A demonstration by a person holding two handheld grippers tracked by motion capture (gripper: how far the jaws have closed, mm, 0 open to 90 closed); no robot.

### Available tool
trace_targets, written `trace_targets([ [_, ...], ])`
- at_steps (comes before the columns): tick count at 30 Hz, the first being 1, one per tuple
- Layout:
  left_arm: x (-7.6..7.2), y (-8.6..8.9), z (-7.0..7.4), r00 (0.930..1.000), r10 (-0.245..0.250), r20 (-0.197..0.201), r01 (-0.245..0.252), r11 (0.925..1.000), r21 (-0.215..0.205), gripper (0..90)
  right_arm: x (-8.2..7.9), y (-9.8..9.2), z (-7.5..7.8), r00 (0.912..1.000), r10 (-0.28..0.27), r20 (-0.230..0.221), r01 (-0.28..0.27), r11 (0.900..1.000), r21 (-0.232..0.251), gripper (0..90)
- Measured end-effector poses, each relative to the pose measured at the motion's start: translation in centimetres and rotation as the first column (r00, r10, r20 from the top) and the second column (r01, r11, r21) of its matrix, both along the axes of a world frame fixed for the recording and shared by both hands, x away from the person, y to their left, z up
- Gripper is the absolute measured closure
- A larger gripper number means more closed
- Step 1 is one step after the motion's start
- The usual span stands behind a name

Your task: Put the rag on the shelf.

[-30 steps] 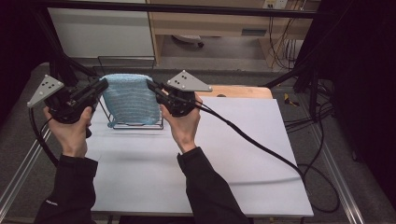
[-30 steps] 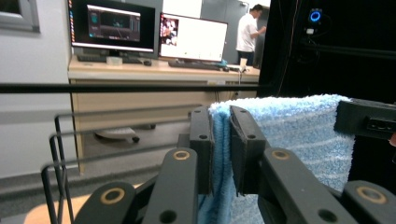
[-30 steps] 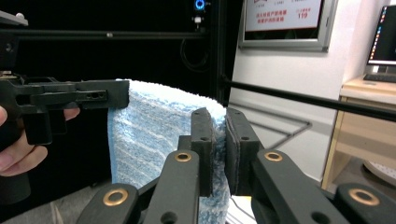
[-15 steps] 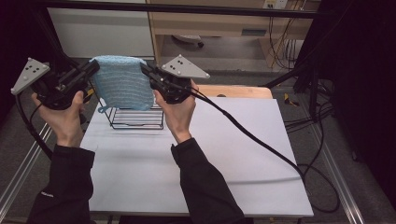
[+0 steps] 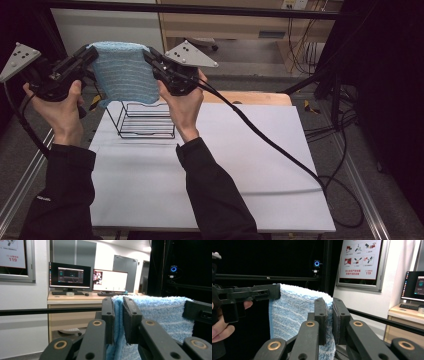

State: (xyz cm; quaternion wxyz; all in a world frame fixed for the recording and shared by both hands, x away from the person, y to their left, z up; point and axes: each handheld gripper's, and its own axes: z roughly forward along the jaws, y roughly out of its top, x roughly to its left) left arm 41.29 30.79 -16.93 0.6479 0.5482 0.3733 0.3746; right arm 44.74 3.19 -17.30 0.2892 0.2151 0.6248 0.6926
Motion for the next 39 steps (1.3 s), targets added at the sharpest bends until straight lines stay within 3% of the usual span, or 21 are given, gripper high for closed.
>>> trace_targets([
  [4, 0.5, 0.3, 0.5, 1.0, 0.003, 0.005, -0.003, 0.9999, -0.011, 80.4, 0.4, 0.4, 0.5, 1.0, 0.006, 0.003, -0.006, 1.0, 0.012, 84.0],
  [22, 3.9, 0.3, 2.8, 0.9999, 0.016, -0.007, -0.016, 0.9998, 0.008, 80.4, 3.3, 0.8, 2.2, 0.9999, -0.017, -0.002, 0.017, 1.0, 0.017, 84.0],
  [31, 5.6, -0.1, 3.8, 0.9995, 0.031, -0.011, -0.03, 0.9988, 0.039, 80.4, 4.7, 0.8, 2.3, 0.9995, -0.03, -0.009, 0.03, 0.999, 0.029, 84.0],
  [39, 7.5, -0.4, 3.6, 0.9997, 0.017, -0.019, -0.017, 0.9995, 0.029, 80.4, 5.7, 0.6, 2.2, 0.9984, -0.057, -0.002, 0.057, 0.998, 0.018, 84.0],
])
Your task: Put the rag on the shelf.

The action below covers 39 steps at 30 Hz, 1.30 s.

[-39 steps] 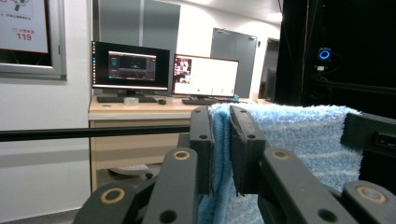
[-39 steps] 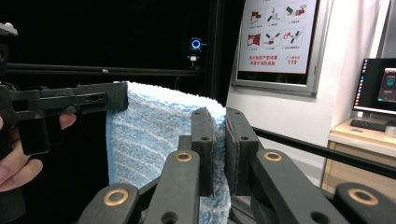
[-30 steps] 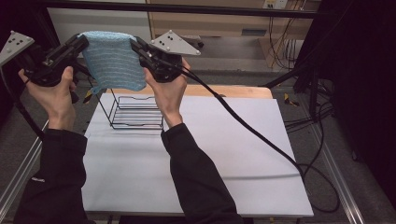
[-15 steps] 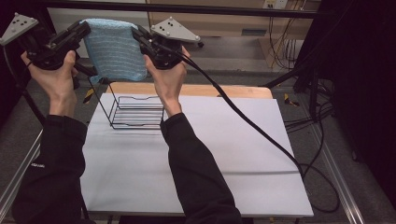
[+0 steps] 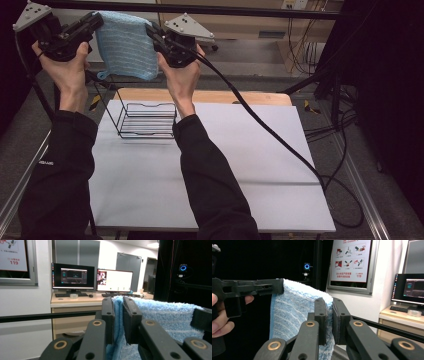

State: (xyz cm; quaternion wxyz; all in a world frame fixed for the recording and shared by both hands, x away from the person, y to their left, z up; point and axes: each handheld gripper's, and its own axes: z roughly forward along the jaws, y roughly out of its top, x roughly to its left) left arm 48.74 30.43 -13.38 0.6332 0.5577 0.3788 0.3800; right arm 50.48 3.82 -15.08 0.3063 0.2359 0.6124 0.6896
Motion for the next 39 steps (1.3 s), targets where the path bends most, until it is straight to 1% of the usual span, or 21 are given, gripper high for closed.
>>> trace_targets([
  [3, 0.6, 0.1, -0.5, 1.0, -0.001, -0.009, 0.0, 1.0, -0.003, 80.4, 0.6, 0.1, -0.3, 1.0, -0.008, -0.003, 0.008, 1.0, -0.012, 84.0],
  [4, 0.8, 0.1, -0.6, 0.9999, 0.001, -0.011, -0.001, 1.0, 0.001, 80.4, 0.7, 0.1, -0.4, 1.0, -0.005, -0.002, 0.005, 1.0, -0.018, 84.0],
  [7, 1.2, 0.3, -1.1, 0.9998, -0.002, -0.02, 0.002, 1.0, -0.004, 80.4, 1.2, 0.2, -0.8, 1.0, -0.004, -0.006, 0.004, 1.0, -0.026, 84.0],
  [10, 1.4, 0.6, -1.6, 0.9998, -0.003, -0.019, 0.003, 1.0, 0.002, 80.3, 1.7, 0.4, -1.1, 0.9999, -0.006, -0.01, 0.006, 0.999, -0.032, 84.0],
  [12, 1.5, 0.7, -2.0, 0.9998, 0.002, -0.022, -0.001, 0.9999, 0.013, 80.3, 2.0, 0.5, -1.3, 0.9998, -0.007, -0.019, 0.006, 0.999, -0.037, 84.0],
  [14, 1.5, 0.8, -2.3, 0.9998, 0.001, -0.019, -0.001, 0.9999, 0.016, 80.4, 2.3, 0.6, -1.6, 0.9996, -0.006, -0.026, 0.005, 0.999, -0.042, 84.0],
  [19, 1.8, 1.2, -3.3, 0.9995, 0.007, -0.032, -0.006, 0.9996, 0.027, 80.4, 3.0, 0.9, -2.4, 0.9997, 0.002, -0.026, -0.004, 0.998, -0.059, 84.0],
  [20, 1.9, 1.3, -3.5, 0.9992, 0.01, -0.038, -0.008, 0.9994, 0.035, 80.3, 3.1, 0.9, -2.6, 0.9996, 0.005, -0.029, -0.007, 0.998, -0.063, 84.0],
  [22, 2.0, 1.4, -3.8, 0.9991, 0.01, -0.041, -0.009, 0.9994, 0.033, 80.3, 3.4, 1.0, -2.9, 0.9993, 0.008, -0.036, -0.01, 0.997, -0.073, 83.9],
  [24, 1.9, 1.4, -4.2, 0.9991, 0.009, -0.042, -0.007, 0.9992, 0.039, 80.4, 3.6, 1.0, -3.3, 0.9986, 0.016, -0.051, -0.02, 0.997, -0.071, 83.9],
  [25, 1.9, 1.5, -4.4, 0.9988, 0.011, -0.047, -0.009, 0.999, 0.043, 80.3, 3.6, 1.0, -3.4, 0.9982, 0.016, -0.058, -0.021, 0.997, -0.072, 83.9],
  [27, 1.9, 1.6, -5.0, 0.9984, 0.009, -0.056, -0.007, 0.9991, 0.042, 80.3, 3.6, 1.1, -3.7, 0.9981, 0.017, -0.06, -0.022, 0.995, -0.092, 83.9],
  [29, 1.8, 1.8, -5.5, 0.9982, 0.004, -0.06, -0.001, 0.9991, 0.042, 80.3, 3.5, 1.2, -4.0, 0.9971, 0.025, -0.071, -0.031, 0.995, -0.089, 83.8],
  [33, 1.5, 2.0, -6.2, 0.9977, 0.001, -0.068, 0.004, 0.9975, 0.071, 80.3, 3.4, 1.2, -4.9, 0.9948, 0.033, -0.097, -0.043, 0.994, -0.103, 83.8],
  [35, 1.2, 2.2, -6.6, 0.9977, -0.001, -0.068, 0.006, 0.9971, 0.076, 80.3, 3.2, 1.3, -5.2, 0.9942, 0.035, -0.102, -0.047, 0.992, -0.119, 83.7],
  [37, 0.8, 2.5, -7.0, 0.9976, -0.007, -0.068, 0.012, 0.9977, 0.066, 80.3, 2.9, 1.5, -5.4, 0.9949, 0.037, -0.094, -0.049, 0.99, -0.135, 83.7],
  [39, 0.5, 2.9, -7.4, 0.9975, -0.017, -0.069, 0.021, 0.998, 0.059, 80.3, 2.7, 1.6, -5.5, 0.9942, 0.045, -0.098, -0.058, 0.989, -0.134, 83.6],
])
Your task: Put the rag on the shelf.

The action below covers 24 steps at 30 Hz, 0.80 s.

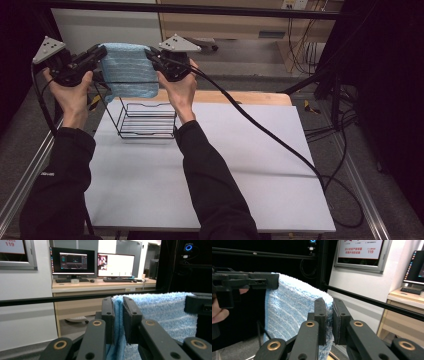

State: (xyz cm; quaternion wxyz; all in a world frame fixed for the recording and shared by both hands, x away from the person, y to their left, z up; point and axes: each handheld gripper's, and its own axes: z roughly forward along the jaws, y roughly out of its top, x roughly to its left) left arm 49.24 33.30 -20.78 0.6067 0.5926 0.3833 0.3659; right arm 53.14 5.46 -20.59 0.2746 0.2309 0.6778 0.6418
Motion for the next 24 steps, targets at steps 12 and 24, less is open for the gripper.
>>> trace_targets([
  [12, -1.6, 0.9, -1.1, 0.9992, -0.028, -0.027, 0.029, 0.9995, 0.012, 80.1, -1.3, 0.5, -0.4, 0.9989, 0.028, -0.037, -0.03, 0.999, -0.042, 83.3],
  [24, -2.5, 1.2, -1.4, 0.9941, -0.059, -0.091, 0.064, 0.9968, 0.047, 79.7, -2.5, 0.4, -0.4, 0.9954, 0.038, -0.088, -0.047, 0.995, -0.093, 83.2],
])
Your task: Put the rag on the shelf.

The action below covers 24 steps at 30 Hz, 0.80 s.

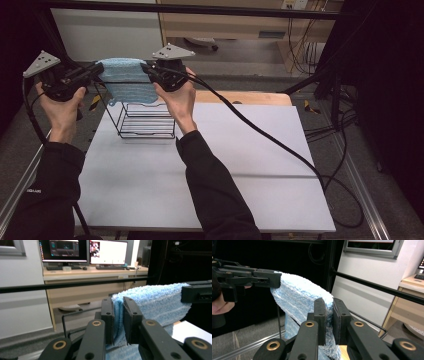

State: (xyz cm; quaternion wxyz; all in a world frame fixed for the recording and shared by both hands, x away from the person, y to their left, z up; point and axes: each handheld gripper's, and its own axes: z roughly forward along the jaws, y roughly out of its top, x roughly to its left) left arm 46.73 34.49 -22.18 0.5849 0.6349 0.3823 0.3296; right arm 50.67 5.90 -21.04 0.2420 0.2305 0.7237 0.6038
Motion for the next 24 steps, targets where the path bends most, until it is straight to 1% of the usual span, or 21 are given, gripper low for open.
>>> trace_targets([
  [3, -0.2, 0.0, -0.2, 0.9999, -0.008, -0.013, 0.008, 0.9998, 0.019, 79.6, -0.2, 0.0, 0.0, 0.9999, 0.007, -0.015, -0.007, 1.0, -0.013, 83.2],
  [6, -0.4, 0.1, -0.5, 0.9992, -0.021, -0.035, 0.022, 0.9996, 0.017, 79.3, -0.4, 0.0, 0.0, 0.9995, 0.016, -0.029, -0.016, 1.0, -0.021, 83.2],
  [8, -0.6, 0.2, -0.6, 0.9982, -0.033, -0.049, 0.034, 0.9992, 0.022, 79.1, -0.6, 0.0, 0.0, 0.9991, 0.02, -0.037, -0.021, 0.999, -0.028, 83.2],
  [13, -1.0, 0.1, -0.9, 0.9965, -0.037, -0.075, 0.041, 0.998, 0.049, 78.6, -1.1, 0.2, -0.2, 0.9977, 0.033, -0.059, -0.036, 0.998, -0.048, 83.0],
  [15, -1.1, 0.1, -0.9, 0.996, -0.035, -0.082, 0.039, 0.9977, 0.055, 78.3, -1.2, 0.2, -0.3, 0.9976, 0.037, -0.059, -0.04, 0.998, -0.057, 83.0],
  [20, -1.5, 0.3, -0.4, 0.9941, -0.026, -0.105, 0.034, 0.9965, 0.076, 76.4, -1.5, 0.3, -0.4, 0.9969, 0.049, -0.062, -0.053, 0.996, -0.07, 82.9],
  [24, -1.7, 0.4, 0.5, 0.9926, -0.009, -0.121, 0.02, 0.9956, 0.092, 74.4, -1.6, 0.3, -0.5, 0.9963, 0.056, -0.065, -0.061, 0.995, -0.078, 82.9],
])
